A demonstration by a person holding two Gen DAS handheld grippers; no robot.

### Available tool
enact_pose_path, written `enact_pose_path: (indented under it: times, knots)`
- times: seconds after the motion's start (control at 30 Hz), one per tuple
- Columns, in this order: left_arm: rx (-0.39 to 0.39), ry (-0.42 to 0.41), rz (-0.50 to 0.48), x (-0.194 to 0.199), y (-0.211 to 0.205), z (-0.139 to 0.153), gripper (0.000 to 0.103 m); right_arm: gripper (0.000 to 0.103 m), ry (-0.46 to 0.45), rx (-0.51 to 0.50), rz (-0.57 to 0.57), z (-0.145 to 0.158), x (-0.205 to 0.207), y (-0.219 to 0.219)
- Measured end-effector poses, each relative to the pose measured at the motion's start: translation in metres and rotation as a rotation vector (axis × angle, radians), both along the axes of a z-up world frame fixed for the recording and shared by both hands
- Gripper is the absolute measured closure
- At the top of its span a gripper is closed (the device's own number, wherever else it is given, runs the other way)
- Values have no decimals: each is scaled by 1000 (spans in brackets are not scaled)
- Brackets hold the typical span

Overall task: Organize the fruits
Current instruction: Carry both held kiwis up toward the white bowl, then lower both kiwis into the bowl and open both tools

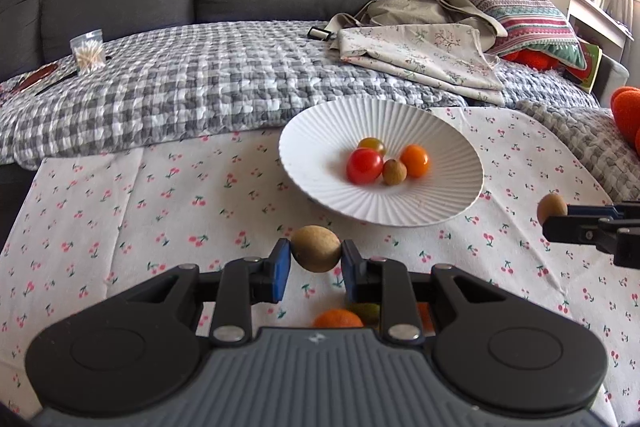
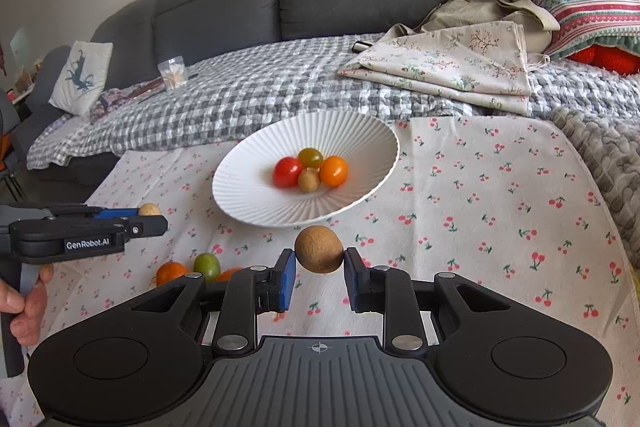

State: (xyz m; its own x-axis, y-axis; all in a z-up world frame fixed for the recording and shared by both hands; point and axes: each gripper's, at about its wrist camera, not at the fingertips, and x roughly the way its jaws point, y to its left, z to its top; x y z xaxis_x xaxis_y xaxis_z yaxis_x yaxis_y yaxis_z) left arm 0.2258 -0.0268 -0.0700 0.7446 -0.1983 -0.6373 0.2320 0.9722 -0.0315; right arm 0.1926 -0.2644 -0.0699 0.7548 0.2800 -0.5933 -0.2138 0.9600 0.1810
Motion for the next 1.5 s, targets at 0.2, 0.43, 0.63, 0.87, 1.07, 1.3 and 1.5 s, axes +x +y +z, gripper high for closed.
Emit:
enact_pose_path:
  times: [0.2, 0.43, 0.63, 0.87, 1.07, 1.3, 1.5]
  knots:
    - [4, -28, -17, 9, -6, 3, 78, 78, -10, 2, -6, 0, 8, 0]
    - [4, -57, -49, 29, -15, 5, 78, 78, -18, 15, -25, 0, 22, -5]
    - [4, -65, -70, 46, -21, 1, 78, 78, -32, 18, -29, 0, 34, -5]
    - [14, -57, -110, 58, -27, -11, 78, 78, -45, -39, -7, -3, 58, 12]
    - [34, -63, -151, 65, -41, -18, 78, 78, -39, -64, 8, -12, 75, 24]
    - [46, -57, -182, 66, -51, -25, 78, 78, -27, -68, 17, -21, 84, 30]
    - [43, -61, -186, 64, -52, -24, 75, 75, -17, -69, 8, -25, 85, 32]
